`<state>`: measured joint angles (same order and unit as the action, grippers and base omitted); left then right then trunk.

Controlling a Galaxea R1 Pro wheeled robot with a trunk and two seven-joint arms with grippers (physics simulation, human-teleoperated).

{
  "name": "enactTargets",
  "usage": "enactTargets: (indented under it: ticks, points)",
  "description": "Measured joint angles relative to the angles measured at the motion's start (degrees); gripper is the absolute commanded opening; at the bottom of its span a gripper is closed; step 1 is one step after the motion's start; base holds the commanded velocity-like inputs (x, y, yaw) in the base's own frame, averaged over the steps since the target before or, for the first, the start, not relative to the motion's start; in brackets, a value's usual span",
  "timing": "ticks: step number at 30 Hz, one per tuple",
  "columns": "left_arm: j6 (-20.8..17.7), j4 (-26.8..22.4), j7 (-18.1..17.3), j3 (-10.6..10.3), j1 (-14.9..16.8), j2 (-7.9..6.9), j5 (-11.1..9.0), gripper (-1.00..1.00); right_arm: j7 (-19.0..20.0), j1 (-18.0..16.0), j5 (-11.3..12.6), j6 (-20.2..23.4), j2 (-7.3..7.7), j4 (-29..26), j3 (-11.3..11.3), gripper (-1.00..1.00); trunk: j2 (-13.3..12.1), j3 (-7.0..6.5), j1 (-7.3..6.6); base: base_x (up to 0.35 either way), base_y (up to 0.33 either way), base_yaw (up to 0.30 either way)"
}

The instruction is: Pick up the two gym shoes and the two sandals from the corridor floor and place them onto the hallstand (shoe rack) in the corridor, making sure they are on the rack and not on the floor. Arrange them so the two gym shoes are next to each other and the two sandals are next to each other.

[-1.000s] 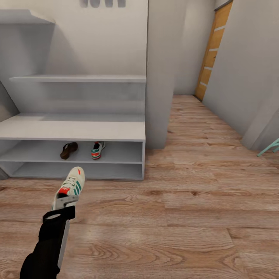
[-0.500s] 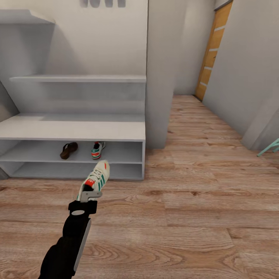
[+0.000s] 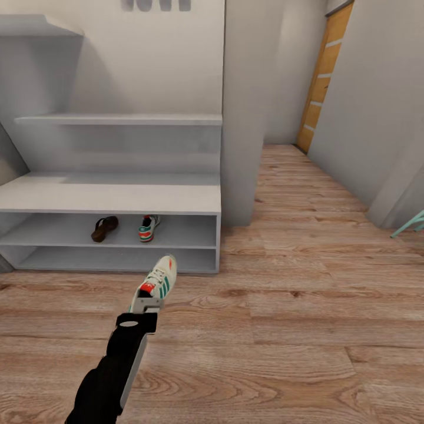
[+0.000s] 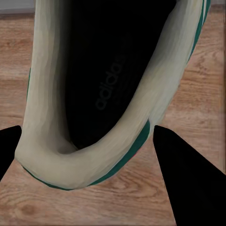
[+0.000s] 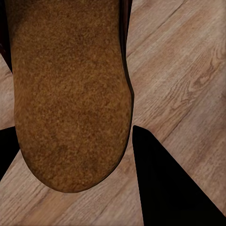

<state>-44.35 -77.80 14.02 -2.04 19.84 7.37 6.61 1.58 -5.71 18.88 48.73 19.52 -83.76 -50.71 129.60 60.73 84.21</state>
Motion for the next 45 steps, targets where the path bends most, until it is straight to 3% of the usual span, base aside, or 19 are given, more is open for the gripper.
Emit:
enactTargets:
  ticks: [9, 18, 24, 27, 30, 35, 45]
  points:
    - [-1.14, 4.38, 0.74, 0.01, 7.24, 0.01, -0.61, -1.00, 0.00, 0.00, 0.00, 0.01, 0.02, 0.00, 0.00, -1.00, 0.00, 0.00, 0.00, 0.000, 0.000, 0.000]
    - [-9.95, 6.01, 1.16, 0.04, 15.20, -0.01, -0.65, -1.00, 0.00, 0.00, -0.01, -0.01, 0.01, 0.00, 0.00, -1.00, 0.00, 0.00, 0.00, 0.000, 0.000, 0.000]
    - [-12.64, 6.46, 1.19, 0.04, 18.16, -0.04, -0.69, -1.00, 0.00, 0.00, -0.01, 0.00, 0.02, 0.00, -0.02, -1.00, 0.00, 0.00, 0.00, 0.000, 0.000, 0.000]
    - [-12.91, 8.72, 1.24, 0.08, 19.97, -0.07, -0.79, -1.00, 0.00, 0.00, -0.01, 0.01, 0.03, 0.00, -0.04, -1.00, 0.00, 0.00, 0.00, 0.000, 0.000, 0.000]
    - [-12.99, 14.28, 1.25, 0.10, 22.50, -0.07, -0.97, -1.00, 0.00, 0.00, 0.00, 0.00, 0.06, 0.00, -0.01, -1.00, 0.00, 0.00, 0.00, 0.000, 0.000, 0.000]
    - [-13.04, 17.15, 1.26, 0.10, 23.78, -0.07, -0.84, -1.00, 0.00, 0.00, -0.01, -0.01, 0.07, 0.00, -0.04, -1.00, 0.00, 0.00, 0.00, 0.000, 0.000, 0.000]
    - [-13.04, 17.59, 1.26, 0.50, 23.86, -0.07, -0.93, -1.00, 0.00, 0.00, -0.01, 0.03, 0.04, 0.00, -0.06, -1.00, 0.00, 0.00, 0.00, 0.000, 0.000, 0.000]
